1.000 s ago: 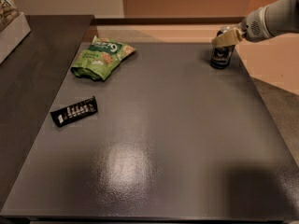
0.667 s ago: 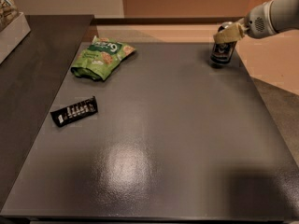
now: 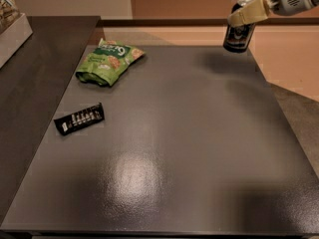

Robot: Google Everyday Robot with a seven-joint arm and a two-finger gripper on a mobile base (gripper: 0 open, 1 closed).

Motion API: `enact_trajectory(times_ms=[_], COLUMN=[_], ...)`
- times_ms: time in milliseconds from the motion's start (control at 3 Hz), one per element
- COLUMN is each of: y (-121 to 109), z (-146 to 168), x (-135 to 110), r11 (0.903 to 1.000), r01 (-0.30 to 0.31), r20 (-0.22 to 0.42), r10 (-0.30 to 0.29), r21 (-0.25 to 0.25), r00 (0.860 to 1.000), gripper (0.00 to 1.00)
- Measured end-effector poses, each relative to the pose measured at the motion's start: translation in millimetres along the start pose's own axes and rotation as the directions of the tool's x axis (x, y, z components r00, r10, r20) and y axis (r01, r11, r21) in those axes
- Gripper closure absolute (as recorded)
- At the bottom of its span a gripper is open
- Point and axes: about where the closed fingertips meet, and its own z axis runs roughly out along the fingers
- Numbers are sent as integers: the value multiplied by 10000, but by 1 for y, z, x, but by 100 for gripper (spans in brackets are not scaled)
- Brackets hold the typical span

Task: Pick pepsi can

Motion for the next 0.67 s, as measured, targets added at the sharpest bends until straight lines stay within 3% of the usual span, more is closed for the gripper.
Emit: enact_trajectory(times_ms=[333,667], y=[23,24], z=[-22,-23], x=[-25,-25], r11=[9978,9974], r01=[582,607], r20=[109,83], r10=[-579,-605], r21=[-328,-381], r00=[9983,9981], gripper=[100,100])
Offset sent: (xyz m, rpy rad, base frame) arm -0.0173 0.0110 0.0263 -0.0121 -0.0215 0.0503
